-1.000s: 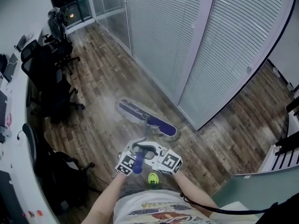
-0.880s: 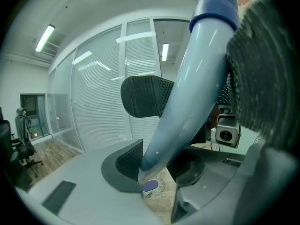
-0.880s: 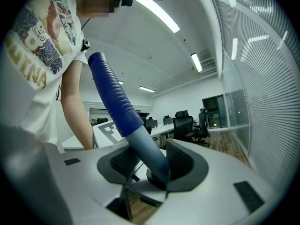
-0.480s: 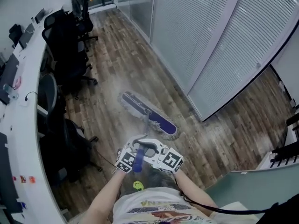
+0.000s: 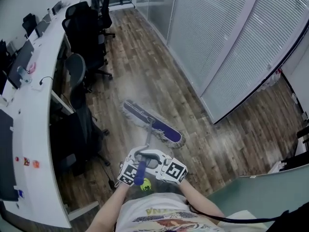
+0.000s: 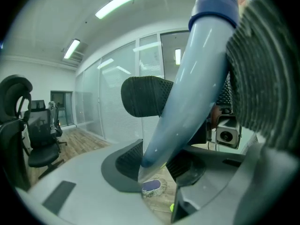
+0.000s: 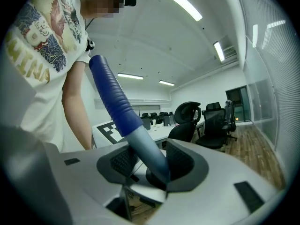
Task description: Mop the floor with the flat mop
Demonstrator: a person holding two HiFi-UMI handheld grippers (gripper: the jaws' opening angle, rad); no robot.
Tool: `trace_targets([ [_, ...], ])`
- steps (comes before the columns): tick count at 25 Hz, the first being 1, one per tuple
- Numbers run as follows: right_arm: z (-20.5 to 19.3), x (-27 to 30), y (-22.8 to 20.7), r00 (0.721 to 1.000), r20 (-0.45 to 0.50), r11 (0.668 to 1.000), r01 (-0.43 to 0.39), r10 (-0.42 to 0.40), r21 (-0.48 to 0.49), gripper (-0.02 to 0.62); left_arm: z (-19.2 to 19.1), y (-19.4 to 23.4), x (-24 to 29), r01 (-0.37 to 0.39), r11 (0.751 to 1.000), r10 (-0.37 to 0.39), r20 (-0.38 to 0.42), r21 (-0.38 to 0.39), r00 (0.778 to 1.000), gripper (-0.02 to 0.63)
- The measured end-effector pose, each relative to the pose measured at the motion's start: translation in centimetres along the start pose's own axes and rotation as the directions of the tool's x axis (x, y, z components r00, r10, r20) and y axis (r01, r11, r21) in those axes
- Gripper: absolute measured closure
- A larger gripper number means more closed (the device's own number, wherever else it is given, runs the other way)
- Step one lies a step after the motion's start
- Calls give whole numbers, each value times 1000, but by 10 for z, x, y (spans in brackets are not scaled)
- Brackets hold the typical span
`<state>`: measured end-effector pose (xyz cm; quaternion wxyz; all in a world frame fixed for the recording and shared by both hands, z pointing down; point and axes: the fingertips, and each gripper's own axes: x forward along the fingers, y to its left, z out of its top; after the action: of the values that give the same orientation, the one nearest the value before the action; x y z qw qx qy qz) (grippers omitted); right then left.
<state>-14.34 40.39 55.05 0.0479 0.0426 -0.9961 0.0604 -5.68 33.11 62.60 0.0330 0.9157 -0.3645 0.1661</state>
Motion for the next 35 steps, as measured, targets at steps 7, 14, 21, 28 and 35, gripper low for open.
trace_targets([
  [7, -5, -14, 48, 999, 0, 999, -45, 45, -4, 417, -11, -39, -37, -52, 998, 52, -13, -18, 999, 494],
  [14, -13, -62, 84, 998, 10, 998, -57, 57, 5, 416, -9, -93, -48, -93, 995, 92, -22, -23, 995, 492],
  [21, -29, -105, 104, 999, 34, 1000, -20, 20, 11, 416, -14, -137, -34, -88, 996, 90, -45, 26, 995, 489],
  [28, -21, -123, 82, 997, 65, 999, 38, -40, 31, 416, 0, -144, -10, 13, 997, -8, -67, 79, 998, 489],
  [35, -14, -118, 56, 994, 80, 996, 77, -81, 52, 411, 9, -124, 2, 50, 994, -51, 4, 99, 999, 486],
])
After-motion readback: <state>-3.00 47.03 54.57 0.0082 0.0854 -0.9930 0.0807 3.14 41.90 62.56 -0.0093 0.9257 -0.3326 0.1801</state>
